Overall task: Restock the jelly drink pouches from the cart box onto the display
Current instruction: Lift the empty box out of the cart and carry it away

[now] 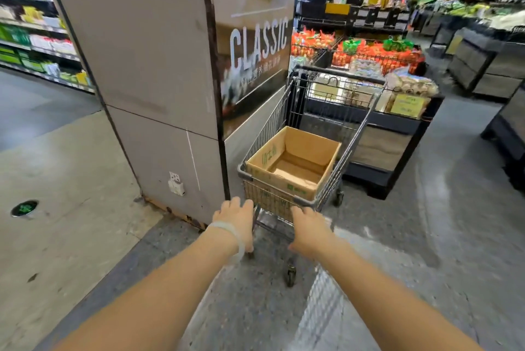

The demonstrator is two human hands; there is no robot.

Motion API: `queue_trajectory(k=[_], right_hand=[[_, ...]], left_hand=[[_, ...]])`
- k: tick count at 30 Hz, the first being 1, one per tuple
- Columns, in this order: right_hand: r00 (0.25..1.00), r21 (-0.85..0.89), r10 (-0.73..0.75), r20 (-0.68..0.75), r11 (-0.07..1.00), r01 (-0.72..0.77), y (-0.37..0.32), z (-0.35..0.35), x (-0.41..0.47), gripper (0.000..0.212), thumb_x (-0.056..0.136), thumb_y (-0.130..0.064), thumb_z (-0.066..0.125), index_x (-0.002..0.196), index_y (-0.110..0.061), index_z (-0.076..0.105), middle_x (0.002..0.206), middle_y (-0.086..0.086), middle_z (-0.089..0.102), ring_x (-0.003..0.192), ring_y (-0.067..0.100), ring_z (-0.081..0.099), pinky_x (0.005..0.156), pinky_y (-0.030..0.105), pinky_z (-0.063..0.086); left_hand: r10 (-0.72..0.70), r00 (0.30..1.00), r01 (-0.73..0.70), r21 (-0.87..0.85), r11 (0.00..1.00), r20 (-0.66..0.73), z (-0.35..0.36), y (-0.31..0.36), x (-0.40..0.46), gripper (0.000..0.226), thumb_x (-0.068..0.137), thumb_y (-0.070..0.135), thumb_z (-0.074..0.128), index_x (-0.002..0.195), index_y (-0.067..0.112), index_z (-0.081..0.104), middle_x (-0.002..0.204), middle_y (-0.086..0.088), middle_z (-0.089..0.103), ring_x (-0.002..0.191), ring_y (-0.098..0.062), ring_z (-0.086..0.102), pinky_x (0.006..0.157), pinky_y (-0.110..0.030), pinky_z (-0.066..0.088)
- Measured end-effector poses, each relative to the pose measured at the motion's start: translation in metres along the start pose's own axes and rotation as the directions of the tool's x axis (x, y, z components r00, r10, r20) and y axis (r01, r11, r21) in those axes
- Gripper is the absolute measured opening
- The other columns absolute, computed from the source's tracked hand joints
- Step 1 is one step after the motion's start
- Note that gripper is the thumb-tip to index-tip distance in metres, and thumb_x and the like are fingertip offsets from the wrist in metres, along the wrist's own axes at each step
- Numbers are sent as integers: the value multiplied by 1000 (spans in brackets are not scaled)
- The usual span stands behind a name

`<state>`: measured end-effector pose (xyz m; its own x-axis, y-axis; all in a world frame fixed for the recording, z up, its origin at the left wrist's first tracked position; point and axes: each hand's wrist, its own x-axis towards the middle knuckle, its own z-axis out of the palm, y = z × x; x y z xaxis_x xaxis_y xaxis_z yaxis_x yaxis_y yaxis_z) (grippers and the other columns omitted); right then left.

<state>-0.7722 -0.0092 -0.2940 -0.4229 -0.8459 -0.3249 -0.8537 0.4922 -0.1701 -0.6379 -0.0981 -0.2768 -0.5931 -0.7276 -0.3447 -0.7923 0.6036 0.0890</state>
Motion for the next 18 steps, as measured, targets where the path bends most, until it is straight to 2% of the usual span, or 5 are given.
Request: queue_trajectory(k=[7, 10, 13, 18], right_hand=[[995, 74, 98, 16, 992, -99, 17, -26, 164, 56, 83, -18, 64, 130, -11, 35, 132, 14, 40, 122, 33, 40, 97, 41, 42], [986, 117, 164, 18, 979, -165, 27, -44, 232, 54, 84, -15, 62, 131, -12, 35, 132, 14, 41, 121, 32, 41, 92, 39, 42], [977, 163, 213, 27, 963, -214, 40, -54, 287, 51, 86, -10, 56, 133, -10, 35, 136, 15, 40, 124, 32, 41, 96, 39, 41], [938, 192, 321, 128, 920, -341, 78, -45, 346, 52, 80, -15, 63, 126, -10, 37, 127, 13, 46, 113, 30, 49, 91, 37, 48]], left_hand=[[85, 996, -85, 23, 996, 25, -40, -22, 178, 86, 74, 32, 76, 142, 14, 26, 143, -9, 29, 133, -31, 28, 107, -42, 37], [128, 991, -129, 37, 991, 25, -62, -29, 253, 79, 73, 30, 75, 137, 16, 32, 136, -9, 35, 126, -30, 34, 101, -42, 42], [134, 991, -135, 48, 990, 17, -76, -30, 322, 75, 71, 31, 76, 133, 19, 36, 131, -8, 39, 121, -27, 39, 97, -40, 45], [132, 981, -137, 25, 990, 141, -69, -23, 413, 78, 70, 33, 77, 135, 20, 35, 133, -6, 36, 120, -26, 40, 97, -40, 46]])
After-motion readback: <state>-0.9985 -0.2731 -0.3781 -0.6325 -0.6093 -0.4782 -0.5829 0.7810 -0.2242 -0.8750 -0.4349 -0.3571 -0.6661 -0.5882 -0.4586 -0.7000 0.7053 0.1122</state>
